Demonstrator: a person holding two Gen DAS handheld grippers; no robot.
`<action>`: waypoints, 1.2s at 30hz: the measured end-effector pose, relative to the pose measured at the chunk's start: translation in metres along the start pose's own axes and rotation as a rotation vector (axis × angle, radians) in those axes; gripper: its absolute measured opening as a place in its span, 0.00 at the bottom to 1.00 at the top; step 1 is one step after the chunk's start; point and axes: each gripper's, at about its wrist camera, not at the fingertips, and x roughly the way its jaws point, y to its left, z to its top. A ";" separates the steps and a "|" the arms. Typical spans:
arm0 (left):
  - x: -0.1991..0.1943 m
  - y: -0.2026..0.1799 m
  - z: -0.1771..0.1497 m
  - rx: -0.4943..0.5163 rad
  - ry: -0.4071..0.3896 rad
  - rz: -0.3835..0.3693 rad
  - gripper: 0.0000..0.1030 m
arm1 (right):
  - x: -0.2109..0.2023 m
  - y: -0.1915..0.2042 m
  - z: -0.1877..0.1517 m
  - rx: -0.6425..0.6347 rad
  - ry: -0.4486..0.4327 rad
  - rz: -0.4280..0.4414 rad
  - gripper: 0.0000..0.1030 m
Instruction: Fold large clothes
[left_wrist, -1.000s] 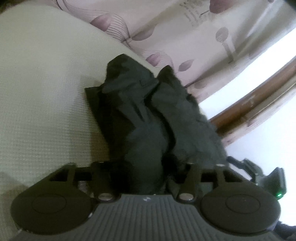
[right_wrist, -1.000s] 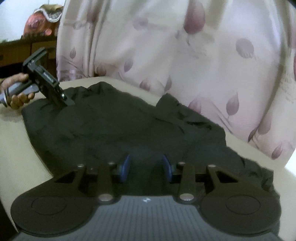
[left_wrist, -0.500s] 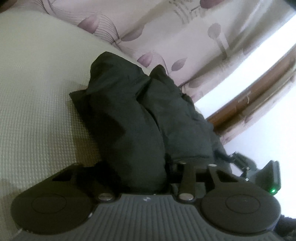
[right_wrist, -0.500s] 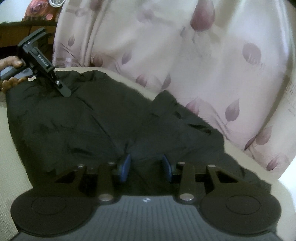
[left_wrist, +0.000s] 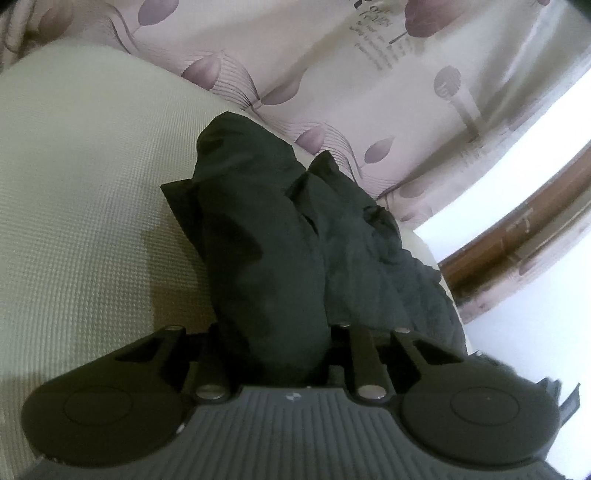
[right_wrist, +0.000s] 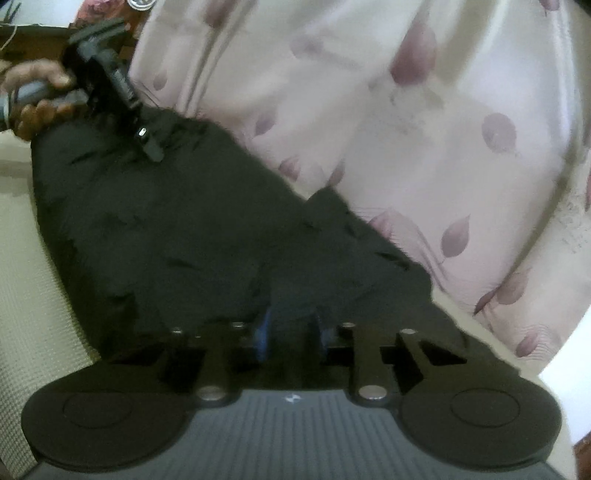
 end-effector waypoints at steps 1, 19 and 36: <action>-0.003 -0.007 0.001 -0.006 0.002 0.013 0.22 | 0.002 0.003 -0.001 -0.005 -0.002 0.000 0.15; 0.007 -0.186 0.016 -0.005 0.025 0.034 0.21 | 0.029 -0.005 -0.011 0.238 0.042 0.093 0.03; 0.079 -0.232 -0.007 -0.070 0.070 -0.037 0.23 | 0.029 -0.039 -0.024 0.480 0.024 0.245 0.03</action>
